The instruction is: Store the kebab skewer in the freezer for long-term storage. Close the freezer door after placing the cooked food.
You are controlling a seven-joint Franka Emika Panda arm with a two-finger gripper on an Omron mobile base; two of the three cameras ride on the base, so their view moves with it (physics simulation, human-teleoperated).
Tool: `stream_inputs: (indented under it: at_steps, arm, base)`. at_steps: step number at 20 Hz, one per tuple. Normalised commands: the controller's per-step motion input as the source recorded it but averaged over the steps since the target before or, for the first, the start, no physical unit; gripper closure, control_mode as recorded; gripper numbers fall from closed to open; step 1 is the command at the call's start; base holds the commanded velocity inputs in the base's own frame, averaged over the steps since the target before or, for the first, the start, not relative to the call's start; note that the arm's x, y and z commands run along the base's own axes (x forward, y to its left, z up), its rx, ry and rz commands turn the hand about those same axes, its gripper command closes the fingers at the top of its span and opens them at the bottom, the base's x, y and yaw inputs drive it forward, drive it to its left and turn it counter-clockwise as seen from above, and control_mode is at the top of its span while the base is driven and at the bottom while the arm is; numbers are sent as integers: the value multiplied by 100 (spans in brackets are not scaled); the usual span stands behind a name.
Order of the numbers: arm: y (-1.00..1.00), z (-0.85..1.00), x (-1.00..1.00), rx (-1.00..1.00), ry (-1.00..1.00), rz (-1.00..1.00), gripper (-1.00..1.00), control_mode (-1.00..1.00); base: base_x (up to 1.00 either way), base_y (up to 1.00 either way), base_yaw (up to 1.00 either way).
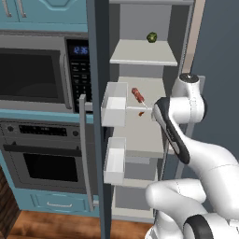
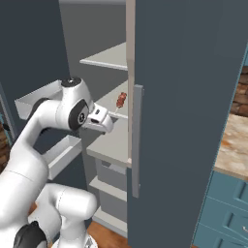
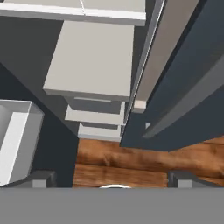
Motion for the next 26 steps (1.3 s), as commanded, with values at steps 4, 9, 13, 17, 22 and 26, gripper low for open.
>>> stream_inputs:
  at_steps: [4,9,13,17,22,26]
  arm:
    - [0,0,-72,0,26,-6,-100,-100]
    - [-8,0,-96,6,1,0,-100,-100]
    - [-4,0,-99,12,-14,-2,-100,-100]
    - [1,-16,-49,1,-1,-1,-100,-100]
    - [9,-24,-19,0,1,0,-100,-100]
    - [0,-1,0,0,1,0,-100,-100]
  base:
    - [0,0,0]
    - [0,0,0]
    - [0,0,0]
    - [0,0,0]
    - [0,0,0]
    - [0,0,0]
